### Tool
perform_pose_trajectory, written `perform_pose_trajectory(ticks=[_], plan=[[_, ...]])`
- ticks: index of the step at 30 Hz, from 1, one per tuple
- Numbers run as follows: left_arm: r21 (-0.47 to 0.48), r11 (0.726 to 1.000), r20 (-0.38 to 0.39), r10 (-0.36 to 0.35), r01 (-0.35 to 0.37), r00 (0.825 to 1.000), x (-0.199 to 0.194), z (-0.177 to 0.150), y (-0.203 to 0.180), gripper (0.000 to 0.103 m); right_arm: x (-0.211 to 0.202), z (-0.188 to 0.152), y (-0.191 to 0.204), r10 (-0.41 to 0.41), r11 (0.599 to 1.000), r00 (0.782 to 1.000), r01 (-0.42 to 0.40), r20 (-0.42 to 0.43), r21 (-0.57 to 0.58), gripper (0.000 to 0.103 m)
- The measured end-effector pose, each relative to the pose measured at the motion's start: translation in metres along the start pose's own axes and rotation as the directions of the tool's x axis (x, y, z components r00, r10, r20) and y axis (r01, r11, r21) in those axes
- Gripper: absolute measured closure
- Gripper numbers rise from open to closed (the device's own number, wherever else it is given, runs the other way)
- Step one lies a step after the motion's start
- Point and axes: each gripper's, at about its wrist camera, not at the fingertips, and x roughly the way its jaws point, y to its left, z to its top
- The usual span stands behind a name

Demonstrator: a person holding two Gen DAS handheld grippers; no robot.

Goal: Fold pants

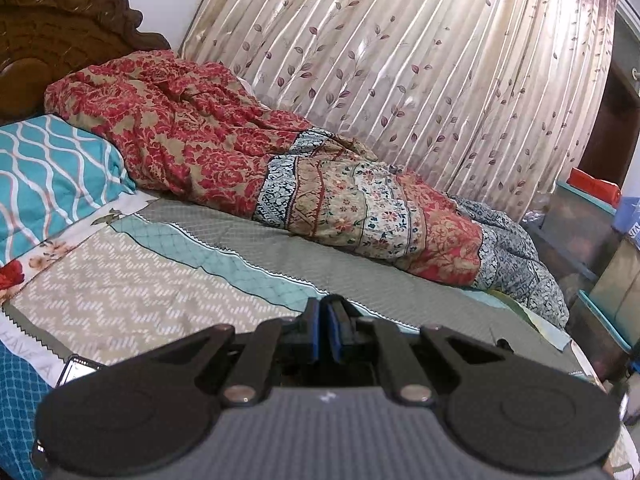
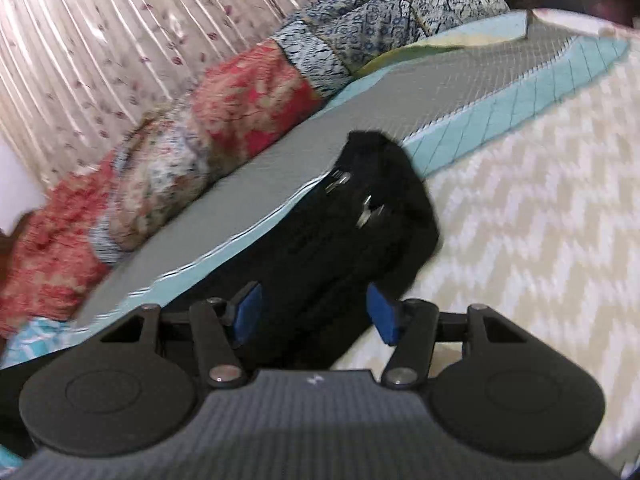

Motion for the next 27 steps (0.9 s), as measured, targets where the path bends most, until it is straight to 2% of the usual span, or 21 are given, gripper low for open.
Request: perform_pose_trajectory(ticks=[2,3,4,5,7,9,11,13,15,17,19,21,22,23,24,25,26,27], plan=[[0.008,1.000,-0.001,0.001,-0.001,1.000,-0.009,-0.002,0.004,0.097,0.019,0.010,0.003,-0.099,0.990,0.995,0.100,0.015,-0.096,0.043],[0.015,1.000,-0.002,0.005,-0.005,1.000,-0.007,0.001,0.003,0.097,0.027,0.015,0.001,-0.112,0.987,0.994,0.113,0.014,-0.114,0.045],[0.027,1.000,-0.003,0.005,-0.005,1.000,-0.004,0.002,0.006,0.097,0.037,0.016,0.000,-0.115,0.985,0.993,0.111,-0.025,-0.131,0.053],[0.039,0.999,-0.002,0.005,-0.004,1.000,-0.002,0.001,0.006,0.097,0.044,0.021,-0.001,-0.109,0.984,0.993,0.101,-0.050,-0.143,0.075],[0.062,0.998,0.004,-0.012,0.012,1.000,-0.001,-0.006,0.012,0.097,0.045,0.018,0.000,-0.134,0.969,0.989,0.119,-0.058,-0.218,0.078],[0.077,0.997,0.006,-0.026,0.025,1.000,0.002,-0.006,0.008,0.097,0.021,0.022,0.000,-0.106,0.969,0.994,0.101,-0.008,-0.225,0.089],[0.105,0.992,0.007,-0.065,0.064,0.998,0.003,-0.009,0.014,0.097,-0.023,0.034,-0.018,-0.056,0.985,0.995,0.069,0.086,-0.158,0.089],[0.121,0.986,0.001,-0.117,0.116,0.993,0.001,-0.013,0.006,0.097,-0.074,0.046,-0.034,-0.089,0.984,0.976,0.117,0.198,-0.135,0.090],[0.153,0.969,-0.024,-0.193,0.194,0.981,0.000,-0.019,-0.004,0.097,-0.124,0.060,-0.057,-0.142,0.978,0.942,0.181,0.303,-0.105,0.090],[0.181,0.936,-0.077,-0.293,0.302,0.953,0.002,-0.032,-0.024,0.097,-0.178,0.071,-0.086,-0.224,0.963,0.887,0.265,0.405,-0.049,0.090],[0.203,0.886,-0.154,-0.392,0.417,0.907,0.006,-0.053,-0.051,0.097,-0.225,0.080,-0.116,-0.327,0.932,0.812,0.363,0.484,0.021,0.090],[0.237,0.833,-0.256,-0.443,0.500,0.859,0.014,-0.082,-0.084,0.092,-0.250,0.083,-0.148,-0.455,0.874,0.731,0.475,0.509,0.099,0.090],[0.255,0.804,-0.328,-0.450,0.537,0.831,0.020,-0.099,-0.099,0.086,-0.260,0.084,-0.164,-0.509,0.842,0.693,0.525,0.511,0.127,0.090],[0.279,0.771,-0.394,-0.452,0.573,0.800,0.026,-0.115,-0.113,0.074,-0.262,0.085,-0.179,-0.560,0.809,0.664,0.567,0.495,0.155,0.090],[0.302,0.743,-0.438,-0.448,0.597,0.779,0.029,-0.129,-0.122,0.068,-0.265,0.085,-0.192,-0.604,0.778,0.641,0.603,0.474,0.177,0.090],[0.323,0.723,-0.473,-0.436,0.611,0.766,0.032,-0.142,-0.129,0.063,-0.269,0.083,-0.200,-0.636,0.752,0.626,0.633,0.451,0.183,0.089],[0.334,0.711,-0.500,-0.423,0.619,0.755,0.034,-0.150,-0.132,0.063,-0.265,0.081,-0.210,-0.668,0.726,0.621,0.663,0.410,0.180,0.087],[0.336,0.707,-0.512,-0.417,0.622,0.751,0.034,-0.153,-0.131,0.062,-0.256,0.080,-0.218,-0.693,0.708,0.627,0.686,0.356,0.167,0.084]])
